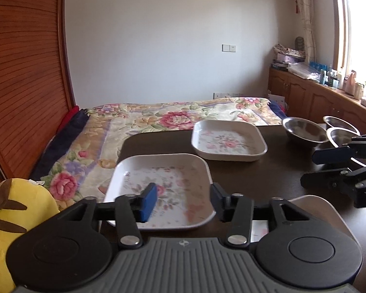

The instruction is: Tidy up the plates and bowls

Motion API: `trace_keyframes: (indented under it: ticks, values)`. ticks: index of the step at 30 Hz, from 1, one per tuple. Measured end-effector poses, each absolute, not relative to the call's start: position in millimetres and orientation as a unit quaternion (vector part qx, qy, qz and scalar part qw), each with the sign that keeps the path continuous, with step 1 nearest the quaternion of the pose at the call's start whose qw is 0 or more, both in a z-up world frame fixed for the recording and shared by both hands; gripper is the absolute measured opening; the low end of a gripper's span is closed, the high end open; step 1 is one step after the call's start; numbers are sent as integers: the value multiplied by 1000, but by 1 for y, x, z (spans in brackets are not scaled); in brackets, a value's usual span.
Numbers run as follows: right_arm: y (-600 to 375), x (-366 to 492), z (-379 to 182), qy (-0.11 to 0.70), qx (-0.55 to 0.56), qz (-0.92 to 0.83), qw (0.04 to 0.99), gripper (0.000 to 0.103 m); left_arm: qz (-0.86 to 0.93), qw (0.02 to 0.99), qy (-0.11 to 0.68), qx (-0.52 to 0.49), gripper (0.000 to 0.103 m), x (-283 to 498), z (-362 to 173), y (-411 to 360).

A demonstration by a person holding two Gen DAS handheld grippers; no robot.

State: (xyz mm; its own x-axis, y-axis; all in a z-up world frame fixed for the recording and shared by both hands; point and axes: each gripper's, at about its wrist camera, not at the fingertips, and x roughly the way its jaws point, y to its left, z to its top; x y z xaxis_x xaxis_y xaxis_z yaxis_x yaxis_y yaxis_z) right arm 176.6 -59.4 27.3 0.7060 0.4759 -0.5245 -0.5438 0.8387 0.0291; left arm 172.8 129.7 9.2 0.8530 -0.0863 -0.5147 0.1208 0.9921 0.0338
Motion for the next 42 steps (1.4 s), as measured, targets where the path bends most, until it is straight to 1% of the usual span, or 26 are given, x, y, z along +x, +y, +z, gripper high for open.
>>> trace_keyframes:
  ticks: [3, 9, 12, 13, 19, 23, 27, 32, 34, 35, 42]
  values:
    - [-50, 185, 27, 266, -68, 284, 919, 57, -49, 963, 264, 30, 84, 179, 9, 138]
    - [-27, 200, 28, 274, -74, 296, 912, 60, -34, 964, 260, 28, 92, 193, 9, 158]
    - [-15, 206, 28, 277, -79, 301, 909, 70, -28, 965, 260, 28, 92, 199, 8, 168]
    - [-11, 208, 29, 278, -81, 303, 908, 71, -27, 965, 261, 27, 92, 202, 8, 170]
    - [12, 224, 27, 299, -86, 316, 896, 71, -26, 961, 273, 26, 91, 220, -1, 186]
    - [24, 238, 24, 317, -85, 321, 888, 71, -31, 958, 285, 23, 79, 232, -9, 195]
    - [35, 250, 18, 337, -86, 323, 880, 70, -35, 954, 296, 26, 74, 241, -15, 202]
    - [44, 259, 9, 359, -91, 325, 870, 61, -38, 951, 305, 24, 72, 247, -21, 208]
    - [46, 262, 6, 368, -90, 326, 866, 56, -41, 951, 307, 22, 72, 248, -23, 210]
    - [47, 263, 5, 371, -90, 327, 864, 55, -41, 950, 308, 20, 70, 248, -23, 211]
    - [54, 268, 0, 388, -89, 333, 855, 48, -43, 949, 311, 9, 55, 249, -25, 213]
